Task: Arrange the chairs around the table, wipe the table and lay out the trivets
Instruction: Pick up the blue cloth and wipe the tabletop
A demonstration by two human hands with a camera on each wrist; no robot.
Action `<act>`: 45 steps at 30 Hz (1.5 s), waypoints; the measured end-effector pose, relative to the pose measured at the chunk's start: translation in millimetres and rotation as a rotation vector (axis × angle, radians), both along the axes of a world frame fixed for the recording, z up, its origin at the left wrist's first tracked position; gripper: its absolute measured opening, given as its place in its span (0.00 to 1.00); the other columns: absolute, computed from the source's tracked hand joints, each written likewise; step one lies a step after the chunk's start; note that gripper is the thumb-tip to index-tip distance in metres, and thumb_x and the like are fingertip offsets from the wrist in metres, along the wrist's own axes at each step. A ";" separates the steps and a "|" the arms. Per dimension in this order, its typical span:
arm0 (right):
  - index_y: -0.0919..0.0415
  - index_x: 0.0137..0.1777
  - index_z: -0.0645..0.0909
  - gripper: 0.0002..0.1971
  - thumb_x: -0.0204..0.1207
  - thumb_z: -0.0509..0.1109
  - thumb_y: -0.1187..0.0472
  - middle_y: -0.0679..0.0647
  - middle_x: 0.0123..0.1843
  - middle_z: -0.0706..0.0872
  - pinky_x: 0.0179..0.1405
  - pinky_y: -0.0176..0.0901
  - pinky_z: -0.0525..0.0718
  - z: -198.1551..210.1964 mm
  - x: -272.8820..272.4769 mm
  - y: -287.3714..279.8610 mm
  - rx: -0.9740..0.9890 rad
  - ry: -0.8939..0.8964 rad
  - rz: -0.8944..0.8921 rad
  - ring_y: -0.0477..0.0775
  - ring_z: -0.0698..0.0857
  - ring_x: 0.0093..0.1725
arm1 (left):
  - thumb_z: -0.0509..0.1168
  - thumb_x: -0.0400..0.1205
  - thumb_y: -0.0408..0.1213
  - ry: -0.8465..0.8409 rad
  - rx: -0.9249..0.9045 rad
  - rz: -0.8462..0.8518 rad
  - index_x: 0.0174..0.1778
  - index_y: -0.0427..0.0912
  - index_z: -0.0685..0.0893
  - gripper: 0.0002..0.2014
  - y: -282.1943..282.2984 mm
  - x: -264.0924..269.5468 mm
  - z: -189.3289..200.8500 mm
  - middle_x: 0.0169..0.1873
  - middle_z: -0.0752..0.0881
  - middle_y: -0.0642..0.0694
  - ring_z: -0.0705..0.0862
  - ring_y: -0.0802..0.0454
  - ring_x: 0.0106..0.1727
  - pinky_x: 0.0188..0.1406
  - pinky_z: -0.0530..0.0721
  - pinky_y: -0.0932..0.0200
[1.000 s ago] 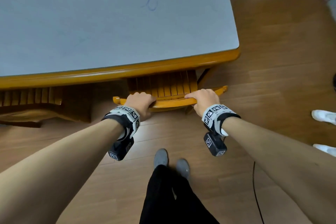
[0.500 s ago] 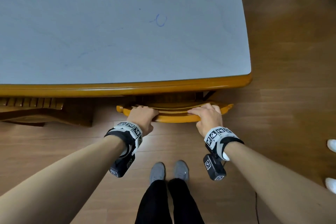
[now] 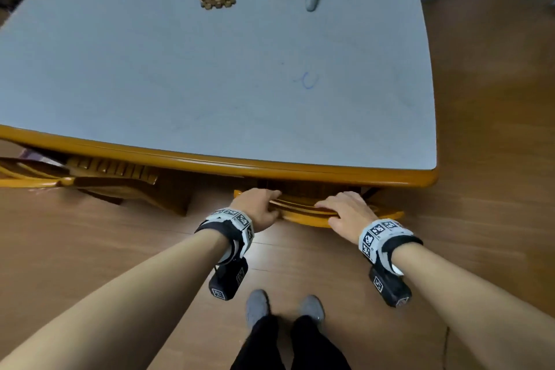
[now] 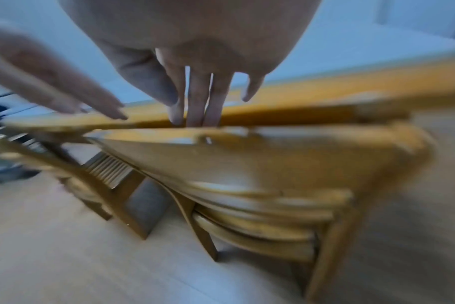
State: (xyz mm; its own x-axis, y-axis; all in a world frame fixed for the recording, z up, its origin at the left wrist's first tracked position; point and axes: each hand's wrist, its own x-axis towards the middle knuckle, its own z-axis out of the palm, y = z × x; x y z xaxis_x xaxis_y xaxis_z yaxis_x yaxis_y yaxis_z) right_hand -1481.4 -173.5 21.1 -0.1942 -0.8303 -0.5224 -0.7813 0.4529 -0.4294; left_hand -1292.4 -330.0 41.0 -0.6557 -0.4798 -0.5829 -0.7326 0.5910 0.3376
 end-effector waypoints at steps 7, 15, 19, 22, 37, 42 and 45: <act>0.44 0.73 0.75 0.22 0.79 0.60 0.55 0.48 0.69 0.80 0.70 0.49 0.75 68.2 33.8 -122.0 -0.266 -0.020 -0.060 0.51 0.77 0.68 | 0.64 0.76 0.49 0.225 0.031 0.326 0.75 0.52 0.76 0.29 -107.1 32.2 80.9 0.66 0.84 0.51 0.84 0.51 0.64 0.67 0.80 0.49; 0.49 0.75 0.74 0.21 0.83 0.59 0.55 0.47 0.73 0.77 0.70 0.47 0.72 96.5 73.3 -252.3 -0.347 0.041 -0.205 0.49 0.72 0.74 | 0.59 0.82 0.55 0.227 -0.108 0.385 0.82 0.49 0.66 0.31 -257.7 103.3 114.5 0.79 0.71 0.47 0.71 0.45 0.77 0.76 0.69 0.45; 0.51 0.78 0.71 0.22 0.84 0.59 0.54 0.48 0.78 0.73 0.74 0.44 0.65 103.2 93.7 -302.8 -0.337 0.031 -0.322 0.50 0.66 0.78 | 0.57 0.84 0.54 0.188 -0.121 0.335 0.83 0.47 0.62 0.32 -319.8 137.2 123.5 0.81 0.67 0.45 0.67 0.43 0.80 0.77 0.66 0.47; 0.51 0.79 0.70 0.23 0.85 0.58 0.54 0.49 0.80 0.71 0.75 0.45 0.63 114.4 103.3 -338.1 -0.344 0.024 -0.379 0.51 0.64 0.80 | 0.57 0.85 0.53 0.172 -0.109 0.326 0.83 0.45 0.63 0.31 -369.0 147.8 130.0 0.81 0.66 0.43 0.67 0.42 0.80 0.77 0.65 0.48; 0.55 0.81 0.65 0.25 0.85 0.57 0.55 0.51 0.82 0.67 0.76 0.47 0.62 70.5 168.8 -564.5 -0.222 -0.035 -0.149 0.52 0.62 0.81 | 0.58 0.84 0.51 0.060 -0.097 0.536 0.83 0.49 0.64 0.30 -540.5 240.0 103.0 0.81 0.67 0.46 0.65 0.45 0.81 0.77 0.64 0.49; 0.55 0.81 0.65 0.25 0.84 0.57 0.56 0.51 0.82 0.66 0.77 0.46 0.61 50.8 275.1 -640.1 -0.188 -0.060 -0.002 0.51 0.60 0.82 | 0.58 0.85 0.50 0.028 -0.094 0.640 0.83 0.44 0.63 0.30 -599.7 357.1 88.6 0.82 0.65 0.44 0.64 0.45 0.82 0.78 0.61 0.51; 0.57 0.80 0.67 0.25 0.83 0.59 0.56 0.54 0.81 0.68 0.77 0.47 0.61 33.7 341.6 -683.8 -0.212 -0.049 0.038 0.52 0.60 0.81 | 0.56 0.85 0.50 0.005 -0.083 0.651 0.83 0.42 0.63 0.30 -638.1 423.5 78.8 0.81 0.66 0.42 0.65 0.43 0.81 0.78 0.63 0.51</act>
